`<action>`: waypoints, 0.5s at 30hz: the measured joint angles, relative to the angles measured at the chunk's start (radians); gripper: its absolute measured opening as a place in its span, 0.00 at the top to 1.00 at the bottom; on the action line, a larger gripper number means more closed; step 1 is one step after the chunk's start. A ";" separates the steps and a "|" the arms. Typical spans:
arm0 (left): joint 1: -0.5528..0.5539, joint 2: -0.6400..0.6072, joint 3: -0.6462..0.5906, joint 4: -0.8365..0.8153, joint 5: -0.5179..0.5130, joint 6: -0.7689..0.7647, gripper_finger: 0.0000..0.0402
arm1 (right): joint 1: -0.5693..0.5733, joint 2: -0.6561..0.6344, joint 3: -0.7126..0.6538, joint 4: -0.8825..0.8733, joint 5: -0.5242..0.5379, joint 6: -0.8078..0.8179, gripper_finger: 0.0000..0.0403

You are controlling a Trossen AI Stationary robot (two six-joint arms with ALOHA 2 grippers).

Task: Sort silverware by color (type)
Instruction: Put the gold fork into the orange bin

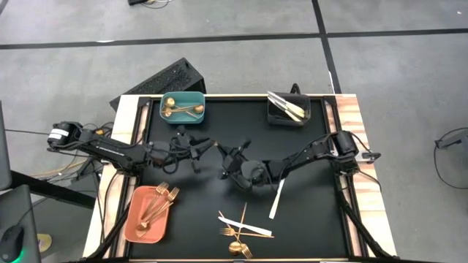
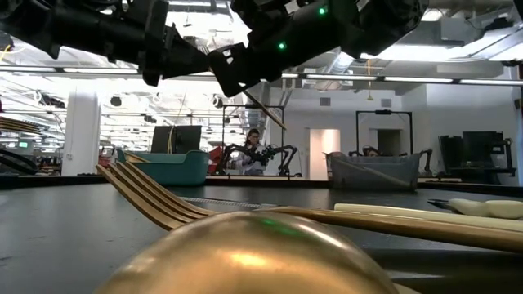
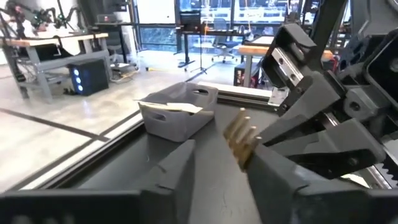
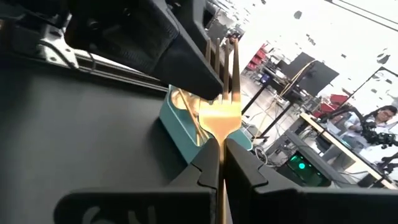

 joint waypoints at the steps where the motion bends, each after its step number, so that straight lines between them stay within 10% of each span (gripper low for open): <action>1: 0.006 0.000 0.000 0.004 0.005 0.004 0.74 | -0.002 0.000 0.000 0.002 0.000 0.000 0.92; 7: 0.040 0.001 0.000 0.019 0.079 0.033 0.97 | -0.002 -0.001 0.000 -0.008 -0.002 0.001 0.91; 15: 0.047 -0.012 -0.001 -0.046 0.094 0.131 1.00 | -0.008 -0.011 0.000 -0.118 -0.068 0.131 0.83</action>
